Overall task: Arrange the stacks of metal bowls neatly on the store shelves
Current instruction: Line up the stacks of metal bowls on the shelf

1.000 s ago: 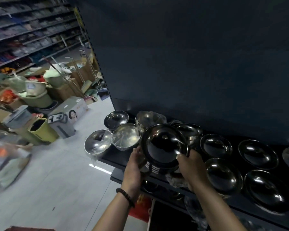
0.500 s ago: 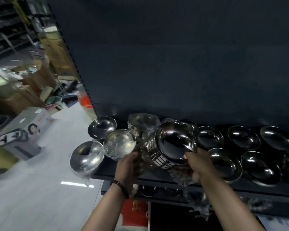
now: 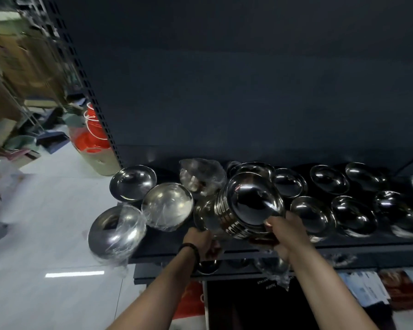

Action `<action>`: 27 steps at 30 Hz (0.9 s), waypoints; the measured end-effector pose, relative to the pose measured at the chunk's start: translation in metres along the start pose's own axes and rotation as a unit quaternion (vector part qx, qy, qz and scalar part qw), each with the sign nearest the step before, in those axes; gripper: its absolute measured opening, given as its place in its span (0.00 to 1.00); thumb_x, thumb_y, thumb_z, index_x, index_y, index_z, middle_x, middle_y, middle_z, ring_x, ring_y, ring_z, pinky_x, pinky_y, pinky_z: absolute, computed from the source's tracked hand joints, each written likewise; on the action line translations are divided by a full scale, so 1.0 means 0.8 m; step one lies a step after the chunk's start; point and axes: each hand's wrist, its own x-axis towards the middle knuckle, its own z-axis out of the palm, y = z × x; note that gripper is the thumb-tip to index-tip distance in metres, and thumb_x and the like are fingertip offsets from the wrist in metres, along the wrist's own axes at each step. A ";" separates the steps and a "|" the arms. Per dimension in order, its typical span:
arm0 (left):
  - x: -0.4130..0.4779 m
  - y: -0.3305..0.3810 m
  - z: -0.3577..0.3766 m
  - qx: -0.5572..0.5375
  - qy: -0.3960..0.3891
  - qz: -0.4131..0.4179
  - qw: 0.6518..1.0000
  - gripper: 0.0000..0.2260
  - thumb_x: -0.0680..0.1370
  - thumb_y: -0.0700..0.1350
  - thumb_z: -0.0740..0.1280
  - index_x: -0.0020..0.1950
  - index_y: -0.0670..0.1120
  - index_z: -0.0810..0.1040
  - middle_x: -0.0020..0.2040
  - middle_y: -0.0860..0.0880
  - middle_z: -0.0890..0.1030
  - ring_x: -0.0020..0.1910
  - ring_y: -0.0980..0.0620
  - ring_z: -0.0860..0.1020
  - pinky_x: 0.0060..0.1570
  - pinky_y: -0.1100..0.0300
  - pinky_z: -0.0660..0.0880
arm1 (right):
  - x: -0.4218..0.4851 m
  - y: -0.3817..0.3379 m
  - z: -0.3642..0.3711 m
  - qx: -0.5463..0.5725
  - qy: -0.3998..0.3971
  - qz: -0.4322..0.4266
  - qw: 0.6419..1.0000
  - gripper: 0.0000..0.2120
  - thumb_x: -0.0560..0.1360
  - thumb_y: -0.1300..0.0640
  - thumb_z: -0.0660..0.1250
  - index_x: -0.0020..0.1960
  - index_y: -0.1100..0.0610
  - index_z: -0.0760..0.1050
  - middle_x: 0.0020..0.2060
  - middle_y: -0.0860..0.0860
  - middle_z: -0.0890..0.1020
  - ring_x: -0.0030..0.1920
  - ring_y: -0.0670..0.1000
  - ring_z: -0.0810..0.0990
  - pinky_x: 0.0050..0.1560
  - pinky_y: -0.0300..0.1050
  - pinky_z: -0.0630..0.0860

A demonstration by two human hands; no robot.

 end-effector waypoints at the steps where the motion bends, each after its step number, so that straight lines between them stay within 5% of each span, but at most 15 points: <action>1: -0.003 -0.001 -0.004 -0.001 -0.002 -0.007 1.000 0.05 0.77 0.32 0.64 0.45 0.32 0.79 0.32 0.39 0.76 0.27 0.46 0.75 0.39 0.38 0.84 | -0.001 0.002 0.001 -0.005 -0.004 0.001 1.000 0.12 0.74 0.71 0.65 0.54 0.60 0.79 0.47 0.61 0.83 0.51 0.65 0.84 0.57 0.69 0.81; 3: -0.011 -0.008 -0.010 0.002 -0.007 -0.017 1.000 0.06 0.78 0.32 0.63 0.44 0.33 0.79 0.31 0.40 0.75 0.27 0.47 0.74 0.33 0.47 0.82 | -0.001 0.009 0.005 -0.016 -0.015 0.005 1.000 0.14 0.74 0.71 0.65 0.55 0.58 0.80 0.48 0.60 0.84 0.53 0.65 0.84 0.59 0.71 0.81; 7: -0.024 -0.018 -0.021 0.000 0.001 -0.014 1.000 0.05 0.80 0.31 0.63 0.46 0.32 0.78 0.37 0.36 0.76 0.31 0.43 0.77 0.30 0.50 0.82 | 0.003 0.020 0.020 -0.041 -0.027 -0.007 0.999 0.14 0.70 0.68 0.66 0.51 0.55 0.82 0.47 0.62 0.85 0.52 0.63 0.85 0.54 0.74 0.82; 10: -0.029 -0.016 -0.025 0.002 0.004 -0.004 1.000 0.05 0.78 0.29 0.63 0.51 0.29 0.75 0.37 0.34 0.78 0.34 0.38 0.80 0.30 0.50 0.81 | 0.005 0.024 0.029 -0.065 -0.033 -0.020 0.997 0.12 0.72 0.71 0.64 0.48 0.58 0.82 0.40 0.56 0.83 0.45 0.58 0.82 0.47 0.52 0.82; 14: -0.037 -0.017 -0.023 0.023 0.006 -0.002 1.000 0.03 0.78 0.32 0.65 0.49 0.33 0.76 0.38 0.33 0.78 0.36 0.37 0.80 0.34 0.49 0.80 | 0.010 0.025 0.037 -0.129 -0.038 -0.032 0.990 0.10 0.75 0.66 0.66 0.53 0.56 0.80 0.44 0.53 0.84 0.44 0.52 0.82 0.37 0.41 0.74; 18: -0.038 -0.027 -0.025 0.010 -0.002 0.002 1.000 0.08 0.76 0.32 0.65 0.54 0.31 0.77 0.40 0.35 0.79 0.36 0.39 0.81 0.39 0.48 0.80 | 0.017 0.018 0.042 -0.171 -0.054 -0.055 0.982 0.10 0.76 0.66 0.64 0.50 0.53 0.77 0.45 0.51 0.83 0.45 0.50 0.80 0.37 0.43 0.74; 23: -0.047 -0.034 -0.021 -0.036 -0.008 0.051 0.998 0.14 0.80 0.31 0.58 0.62 0.42 0.75 0.47 0.38 0.82 0.38 0.42 0.79 0.41 0.52 0.75 | 0.017 0.015 0.045 -0.235 -0.060 -0.098 0.965 0.09 0.78 0.66 0.63 0.50 0.54 0.78 0.42 0.50 0.81 0.41 0.47 0.77 0.34 0.40 0.67; 27: -0.057 -0.036 -0.020 -0.030 -0.028 0.049 0.998 0.12 0.81 0.36 0.62 0.64 0.43 0.77 0.48 0.40 0.84 0.44 0.39 0.80 0.48 0.46 0.76 | 0.023 0.010 0.051 -0.304 -0.095 -0.131 0.939 0.06 0.80 0.60 0.65 0.52 0.53 0.80 0.46 0.51 0.84 0.43 0.48 0.79 0.36 0.41 0.68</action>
